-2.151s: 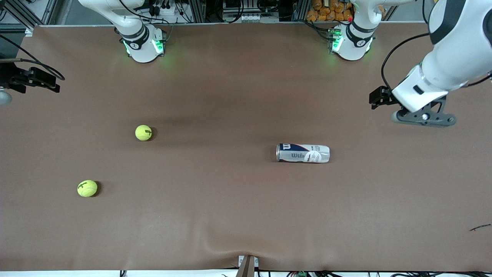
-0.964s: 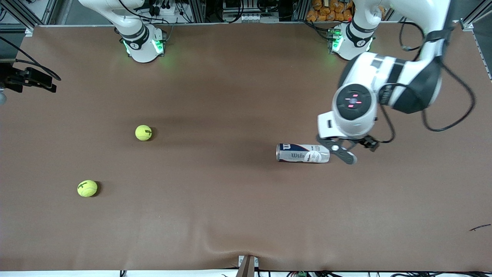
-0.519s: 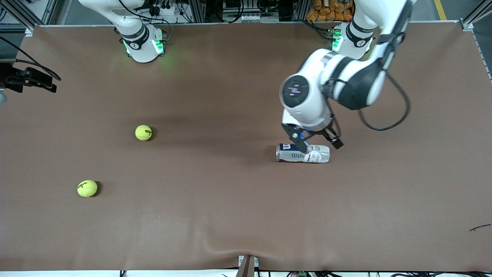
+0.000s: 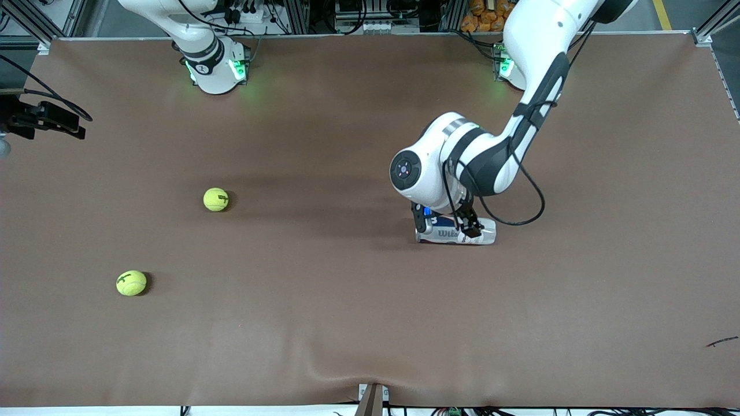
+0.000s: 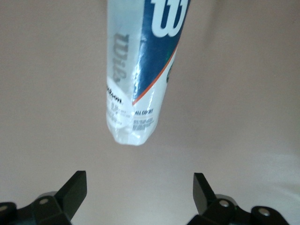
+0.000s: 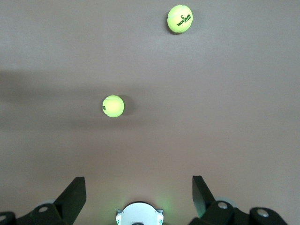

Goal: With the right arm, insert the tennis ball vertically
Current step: 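Stand the can upright with the left gripper while the right gripper reaches out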

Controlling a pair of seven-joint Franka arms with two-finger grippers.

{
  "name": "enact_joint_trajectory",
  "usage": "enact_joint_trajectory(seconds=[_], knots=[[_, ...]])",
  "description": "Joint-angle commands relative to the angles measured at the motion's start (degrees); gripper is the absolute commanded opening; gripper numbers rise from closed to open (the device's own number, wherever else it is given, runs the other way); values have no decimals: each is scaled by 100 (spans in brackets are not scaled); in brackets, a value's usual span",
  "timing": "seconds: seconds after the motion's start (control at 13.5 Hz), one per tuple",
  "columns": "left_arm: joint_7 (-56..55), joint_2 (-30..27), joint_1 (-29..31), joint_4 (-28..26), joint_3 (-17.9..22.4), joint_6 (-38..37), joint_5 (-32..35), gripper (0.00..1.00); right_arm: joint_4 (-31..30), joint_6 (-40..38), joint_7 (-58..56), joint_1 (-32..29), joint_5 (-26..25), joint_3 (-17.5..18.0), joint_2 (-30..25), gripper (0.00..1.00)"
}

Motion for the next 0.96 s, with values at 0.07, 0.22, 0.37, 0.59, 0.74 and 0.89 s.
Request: enact_joint_trajectory(seconds=[0.07, 0.22, 0.37, 0.59, 0.74, 0.89], knots=[[345, 248, -230, 166, 17, 44, 334, 100, -50, 56, -67, -52, -24, 37, -44, 100], [555, 353, -222, 166, 17, 254, 343, 100, -59, 152, -67, -52, -24, 37, -26, 100], [1004, 450, -161, 175, 61, 378, 343, 100, -68, 179, -67, -52, -24, 37, 9, 100], [918, 556, -169, 175, 70, 491, 334, 100, -94, 223, -32, -35, -15, 37, 36, 100], [655, 582, -169, 175, 70, 563, 299, 100, -260, 223, 38, -35, 38, 37, 18, 100], [260, 653, -204, 166, 61, 737, 264, 100, -436, 293, 109, -8, 46, 55, -34, 100]])
